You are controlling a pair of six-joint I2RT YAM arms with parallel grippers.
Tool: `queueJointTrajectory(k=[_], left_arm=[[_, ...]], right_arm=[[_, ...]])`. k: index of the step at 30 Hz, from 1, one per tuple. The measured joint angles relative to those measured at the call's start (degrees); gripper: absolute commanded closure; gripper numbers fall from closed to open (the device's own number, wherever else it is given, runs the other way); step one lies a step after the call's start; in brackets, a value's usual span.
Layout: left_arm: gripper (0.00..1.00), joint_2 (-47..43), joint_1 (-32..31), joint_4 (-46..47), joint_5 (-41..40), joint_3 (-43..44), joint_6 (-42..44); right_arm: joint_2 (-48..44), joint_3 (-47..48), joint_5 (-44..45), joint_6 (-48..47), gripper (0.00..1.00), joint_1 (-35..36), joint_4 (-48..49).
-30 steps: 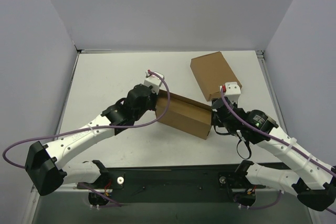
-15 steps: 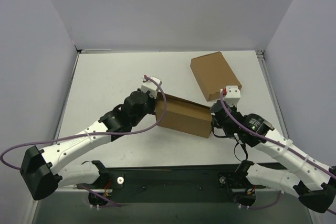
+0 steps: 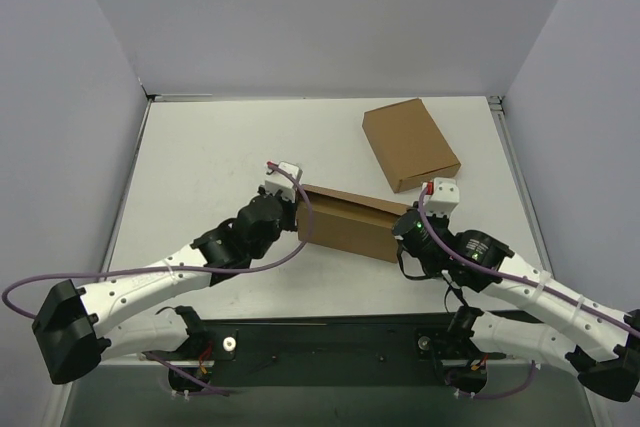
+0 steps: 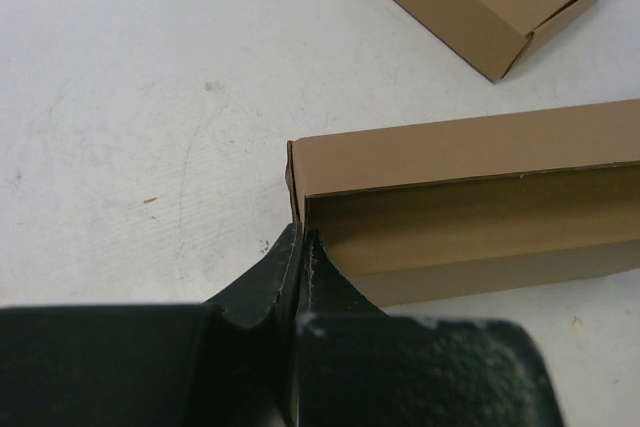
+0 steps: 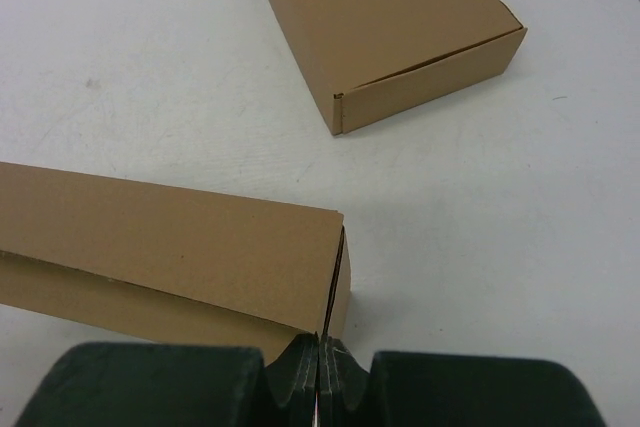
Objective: Fold the paper box
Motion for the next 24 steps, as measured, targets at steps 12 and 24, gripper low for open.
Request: queueJointTrajectory(k=[12, 24], left_arm=[[1.00, 1.2, -1.9, -0.8, -2.4, -0.2, 1.4], [0.47, -2.0, -2.5, -14.8, 5.9, 4.9, 5.2]], right_arm=[[-0.7, -0.6, 1.0, 1.6, 1.00, 0.3, -0.1], [-0.7, -0.5, 1.7, 0.3, 1.00, 0.9, -0.7]])
